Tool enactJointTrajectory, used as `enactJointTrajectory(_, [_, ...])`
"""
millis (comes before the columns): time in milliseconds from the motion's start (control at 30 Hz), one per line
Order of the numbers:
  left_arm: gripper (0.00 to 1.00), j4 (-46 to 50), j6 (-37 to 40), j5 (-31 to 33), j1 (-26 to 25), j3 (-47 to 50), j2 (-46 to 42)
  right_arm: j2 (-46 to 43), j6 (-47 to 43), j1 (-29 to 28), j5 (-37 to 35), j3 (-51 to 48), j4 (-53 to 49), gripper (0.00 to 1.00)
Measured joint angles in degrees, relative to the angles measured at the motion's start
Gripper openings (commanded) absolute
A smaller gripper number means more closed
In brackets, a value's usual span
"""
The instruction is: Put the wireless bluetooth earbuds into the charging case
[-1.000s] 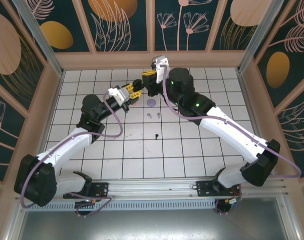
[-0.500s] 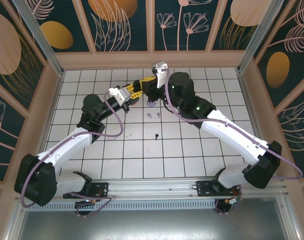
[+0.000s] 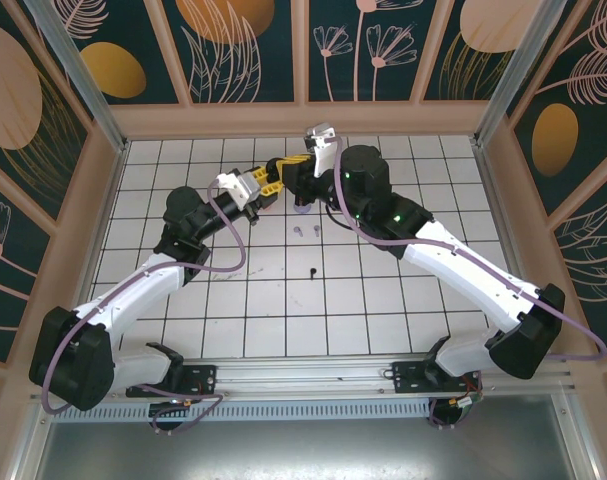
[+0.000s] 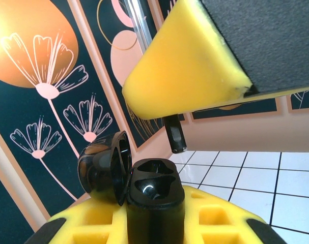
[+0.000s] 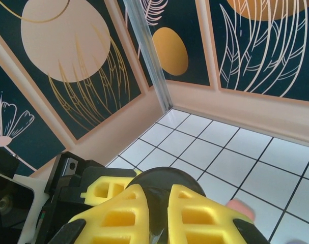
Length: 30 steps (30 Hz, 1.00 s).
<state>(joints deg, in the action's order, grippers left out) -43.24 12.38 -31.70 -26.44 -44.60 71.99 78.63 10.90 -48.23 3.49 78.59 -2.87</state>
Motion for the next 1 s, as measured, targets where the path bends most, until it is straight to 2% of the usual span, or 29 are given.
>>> enactJointTrajectory(733, [0.0, 0.5, -0.24, -0.04, 0.0, -0.11, 0.02, 1.66, 0.15, -0.15, -0.5, 0.0, 0.09, 0.09])
enactJointTrajectory(1000, [0.0, 1.44, -0.63, 0.0, 0.0, -0.11, 0.02, 2.05, -1.2, -1.18, -3.04, 0.0, -0.48, 0.09])
